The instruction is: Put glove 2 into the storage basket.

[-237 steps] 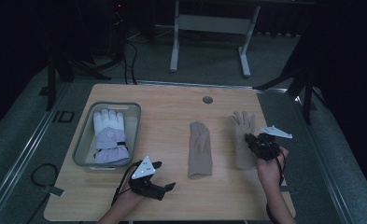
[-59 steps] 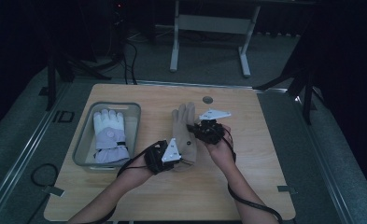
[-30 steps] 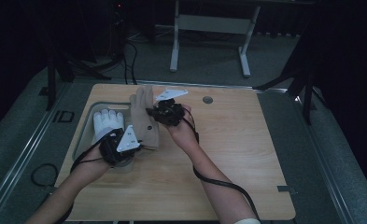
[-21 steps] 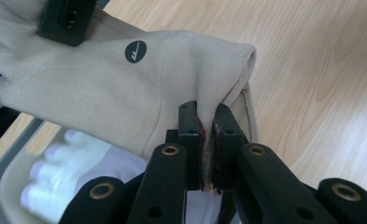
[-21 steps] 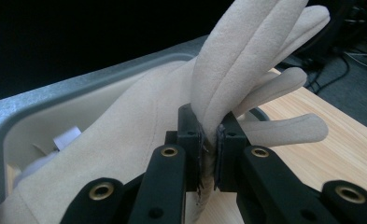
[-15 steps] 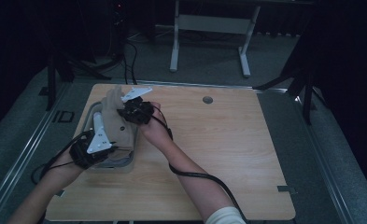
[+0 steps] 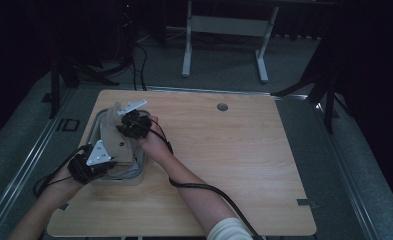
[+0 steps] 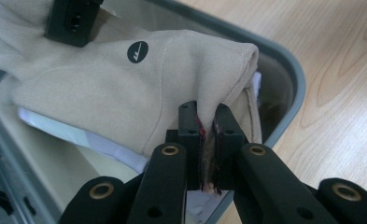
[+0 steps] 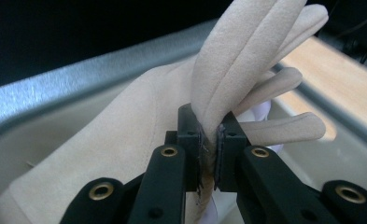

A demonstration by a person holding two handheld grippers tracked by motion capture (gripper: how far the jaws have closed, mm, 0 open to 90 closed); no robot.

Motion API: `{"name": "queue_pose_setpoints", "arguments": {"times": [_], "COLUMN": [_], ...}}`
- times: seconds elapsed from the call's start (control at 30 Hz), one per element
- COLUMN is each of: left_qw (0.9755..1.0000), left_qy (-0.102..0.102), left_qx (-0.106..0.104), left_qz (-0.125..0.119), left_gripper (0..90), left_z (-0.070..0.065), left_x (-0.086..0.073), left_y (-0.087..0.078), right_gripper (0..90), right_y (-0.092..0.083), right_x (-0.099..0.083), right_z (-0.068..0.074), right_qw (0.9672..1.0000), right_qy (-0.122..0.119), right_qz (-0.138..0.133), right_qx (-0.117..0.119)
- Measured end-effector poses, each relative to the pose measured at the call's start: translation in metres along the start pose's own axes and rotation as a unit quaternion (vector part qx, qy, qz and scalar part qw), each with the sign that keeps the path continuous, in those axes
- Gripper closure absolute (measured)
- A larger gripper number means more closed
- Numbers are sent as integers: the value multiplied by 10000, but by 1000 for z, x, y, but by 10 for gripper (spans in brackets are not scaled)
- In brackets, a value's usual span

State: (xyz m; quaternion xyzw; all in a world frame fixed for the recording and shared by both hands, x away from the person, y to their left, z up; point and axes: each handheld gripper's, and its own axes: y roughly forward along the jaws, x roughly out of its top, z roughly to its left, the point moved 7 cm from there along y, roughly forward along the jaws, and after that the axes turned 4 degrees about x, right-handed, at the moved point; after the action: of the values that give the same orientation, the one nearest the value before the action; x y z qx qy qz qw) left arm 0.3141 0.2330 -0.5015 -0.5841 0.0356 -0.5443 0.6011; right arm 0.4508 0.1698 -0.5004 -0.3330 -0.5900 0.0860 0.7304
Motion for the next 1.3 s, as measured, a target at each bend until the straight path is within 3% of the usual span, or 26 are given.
{"name": "queue_pose_setpoints", "arguments": {"times": [0.17,0.37,0.5,0.57,0.67,0.73,0.8,0.87,0.93,1.03,1.1,1.17,1.3], "left_qw": [9999,9995,9990,9989,9979,9963,9944,9932,9921,9891,9861,9854,9845], "left_qy": [-47,-136,-254,-369,-592,-768,-932,-1005,-1058,-1199,-1281,-1231,-1148], "left_qx": [-90,-253,-325,-297,-139,-133,-198,-160,-200,-160,-260,-231,-388], "left_qz": [74,159,151,38,-203,-368,-454,-565,-642,-844,-1027,-1152,-1266], "left_gripper": [848,842,794,739,553,461,354,229,168,147,147,147,147], "left_z": [-1,-3,-3,0,5,8,9,9,6,1,-3,-7,-21], "left_x": [-5,-7,-5,-2,6,11,15,19,24,32,38,44,53], "left_y": [8,18,17,13,2,-4,-8,-11,-13,-12,-11,-9,-3], "right_gripper": [832,807,651,581,448,370,294,219,204,180,173,164,161], "right_y": [13,17,7,1,-9,-18,-26,-34,-42,-51,-57,-63,-76], "right_x": [-16,-23,-21,-19,-16,-15,-14,-14,-15,-20,-24,-29,-37], "right_z": [-5,-9,-11,-10,-9,-10,-10,-8,-8,-8,-9,-10,-15], "right_qw": [9996,9991,9992,9993,9996,9997,9994,9989,9990,9994,9996,9997,9997], "right_qy": [93,173,186,170,122,146,249,263,239,137,32,-73,-166], "right_qz": [268,384,356,329,234,164,96,38,-30,28,52,48,25], "right_qx": [4,14,50,93,118,88,231,383,372,326,288,215,183]}}
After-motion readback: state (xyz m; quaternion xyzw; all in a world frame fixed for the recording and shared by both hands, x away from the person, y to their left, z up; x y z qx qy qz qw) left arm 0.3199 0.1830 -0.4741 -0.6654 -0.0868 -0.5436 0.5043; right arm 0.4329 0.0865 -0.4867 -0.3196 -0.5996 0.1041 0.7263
